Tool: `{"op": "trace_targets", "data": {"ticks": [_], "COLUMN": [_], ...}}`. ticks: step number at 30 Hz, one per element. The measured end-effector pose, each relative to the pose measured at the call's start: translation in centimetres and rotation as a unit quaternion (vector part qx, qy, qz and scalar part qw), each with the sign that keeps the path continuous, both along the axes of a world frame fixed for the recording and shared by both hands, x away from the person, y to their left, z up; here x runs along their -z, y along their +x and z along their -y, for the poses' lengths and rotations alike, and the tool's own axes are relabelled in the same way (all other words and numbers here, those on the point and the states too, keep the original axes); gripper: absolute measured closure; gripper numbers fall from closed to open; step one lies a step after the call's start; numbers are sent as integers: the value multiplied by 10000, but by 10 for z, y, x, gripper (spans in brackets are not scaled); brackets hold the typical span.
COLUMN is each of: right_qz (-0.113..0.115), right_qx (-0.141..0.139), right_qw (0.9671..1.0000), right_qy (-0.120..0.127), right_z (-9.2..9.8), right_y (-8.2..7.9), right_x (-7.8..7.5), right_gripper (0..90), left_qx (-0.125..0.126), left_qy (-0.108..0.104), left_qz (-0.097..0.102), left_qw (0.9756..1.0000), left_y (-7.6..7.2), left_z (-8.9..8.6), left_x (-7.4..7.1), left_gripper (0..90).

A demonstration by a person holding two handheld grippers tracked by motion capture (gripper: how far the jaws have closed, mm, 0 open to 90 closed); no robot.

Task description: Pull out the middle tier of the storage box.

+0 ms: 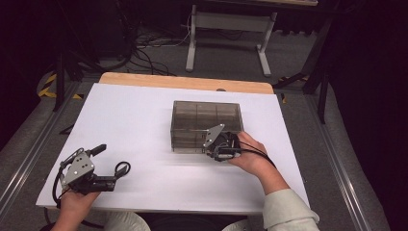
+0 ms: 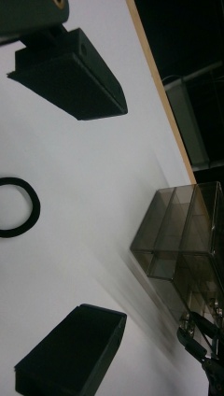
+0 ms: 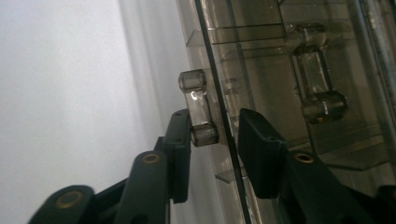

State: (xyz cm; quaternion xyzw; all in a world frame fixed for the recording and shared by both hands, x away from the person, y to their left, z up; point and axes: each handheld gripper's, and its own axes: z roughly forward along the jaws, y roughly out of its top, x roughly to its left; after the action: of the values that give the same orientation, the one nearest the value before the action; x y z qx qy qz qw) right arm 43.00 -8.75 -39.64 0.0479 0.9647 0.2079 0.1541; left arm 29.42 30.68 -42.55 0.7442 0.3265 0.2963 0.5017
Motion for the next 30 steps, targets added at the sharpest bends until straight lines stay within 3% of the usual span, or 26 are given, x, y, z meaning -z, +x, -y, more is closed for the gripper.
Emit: {"op": "trace_targets", "data": {"ticks": [4, 13, 30], "right_qz": [35, 65, 57], "right_qx": [-80, -24, -116], "right_qw": [9999, 10000, 9999], "right_qy": [-66, 49, 69], "right_z": [0, 2, 5], "right_y": [0, -11, -34], "right_x": [-1, -8, -2], "right_gripper": [694, 690, 695], "left_qx": [-4, -11, -9], "left_qy": [-2, -2, -3], "left_qz": [2, 12, 9], "left_qw": [10000, 10000, 10000], "left_y": [0, 0, 0], "left_z": [0, -1, 0], "left_x": [0, 0, 0], "left_gripper": [44, 44, 44]}}
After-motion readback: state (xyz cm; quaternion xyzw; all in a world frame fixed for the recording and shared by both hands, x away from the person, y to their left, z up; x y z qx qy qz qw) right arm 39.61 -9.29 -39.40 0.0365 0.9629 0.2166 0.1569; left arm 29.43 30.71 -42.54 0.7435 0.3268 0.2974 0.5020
